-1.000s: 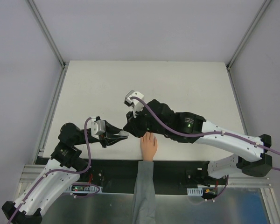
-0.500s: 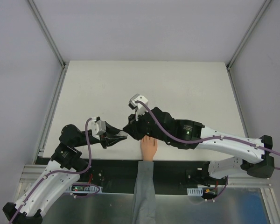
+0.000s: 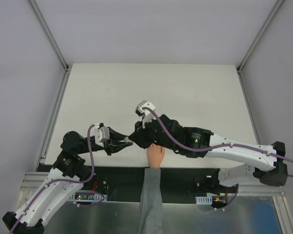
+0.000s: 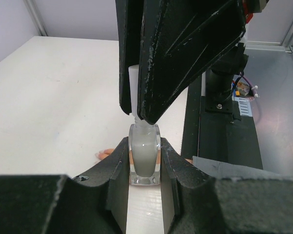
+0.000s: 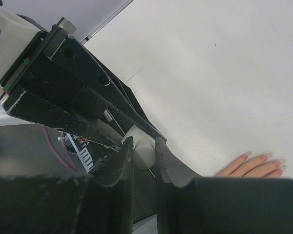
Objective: Paint the nails
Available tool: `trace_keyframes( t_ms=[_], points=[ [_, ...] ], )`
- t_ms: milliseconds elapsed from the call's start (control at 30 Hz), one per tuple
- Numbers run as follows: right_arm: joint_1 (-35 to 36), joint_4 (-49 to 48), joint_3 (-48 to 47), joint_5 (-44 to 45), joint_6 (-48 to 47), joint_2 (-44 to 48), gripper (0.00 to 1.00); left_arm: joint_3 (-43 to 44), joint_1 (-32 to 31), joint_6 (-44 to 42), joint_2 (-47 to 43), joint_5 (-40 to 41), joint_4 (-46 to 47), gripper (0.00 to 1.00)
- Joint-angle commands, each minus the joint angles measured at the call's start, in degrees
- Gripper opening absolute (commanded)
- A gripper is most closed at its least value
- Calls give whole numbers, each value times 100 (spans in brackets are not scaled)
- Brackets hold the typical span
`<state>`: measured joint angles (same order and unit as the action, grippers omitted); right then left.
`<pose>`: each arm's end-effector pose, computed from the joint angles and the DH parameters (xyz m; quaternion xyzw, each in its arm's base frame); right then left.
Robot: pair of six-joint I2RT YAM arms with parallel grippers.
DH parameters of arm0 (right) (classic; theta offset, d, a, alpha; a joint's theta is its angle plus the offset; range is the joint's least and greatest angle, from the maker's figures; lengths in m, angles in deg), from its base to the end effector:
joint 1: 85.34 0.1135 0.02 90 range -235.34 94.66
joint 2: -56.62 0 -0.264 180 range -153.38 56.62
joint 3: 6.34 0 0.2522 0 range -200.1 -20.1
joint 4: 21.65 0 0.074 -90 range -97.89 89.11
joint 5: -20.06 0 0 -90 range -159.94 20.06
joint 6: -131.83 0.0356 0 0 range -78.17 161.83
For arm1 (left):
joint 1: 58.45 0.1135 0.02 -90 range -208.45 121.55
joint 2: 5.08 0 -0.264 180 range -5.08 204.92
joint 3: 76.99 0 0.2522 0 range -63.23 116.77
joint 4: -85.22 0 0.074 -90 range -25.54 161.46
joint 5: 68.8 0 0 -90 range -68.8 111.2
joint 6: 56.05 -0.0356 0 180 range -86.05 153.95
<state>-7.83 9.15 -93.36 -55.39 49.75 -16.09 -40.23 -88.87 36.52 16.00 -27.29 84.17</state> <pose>0.0714 0.2811 0.3971 -0.3913 0.6959 0.3281 0.5049 0.0821 -0.0791 0.3013 0.4496 0.4628 -0.4456 0.6206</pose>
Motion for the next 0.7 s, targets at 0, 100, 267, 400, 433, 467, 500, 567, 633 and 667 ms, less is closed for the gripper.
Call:
trace_keyframes(
  t_ms=[0, 100, 267, 400, 433, 467, 500, 567, 633, 667],
  points=[
    [-8, 10, -48, 66, -1, -59, 0, 99, -17, 59, -51, 6, 557, 0],
    [-35, 54, -58, -83, 34, -147, 0, 90, -17, 86, -60, 50, 548, 0],
    [-8, 106, 127, -382, 271, -367, 1, 55, -17, 86, -148, 138, 592, 0],
    [-8, 650, -250, -180, 210, -560, 5, 73, -17, 112, -78, 59, 592, 0],
    [-17, 669, -277, -180, 201, -552, 6, 81, -17, 121, -69, 50, 592, 0],
    [-17, 687, -312, -206, 192, -508, 8, 81, -17, 130, -52, 7, 592, 0],
    [-26, 748, -321, -250, 183, -464, 11, 73, -17, 121, -25, -29, 592, 0],
    [-70, 871, -495, -556, 105, -394, 41, 90, -17, 156, 27, -186, 601, 0],
    [-219, 1344, -742, -829, -123, -367, 61, 134, -26, 191, 159, -353, 610, 0],
    [-280, 1485, -969, -1074, -246, -306, 64, 143, -17, 235, 212, -432, 610, 0]
  ],
)
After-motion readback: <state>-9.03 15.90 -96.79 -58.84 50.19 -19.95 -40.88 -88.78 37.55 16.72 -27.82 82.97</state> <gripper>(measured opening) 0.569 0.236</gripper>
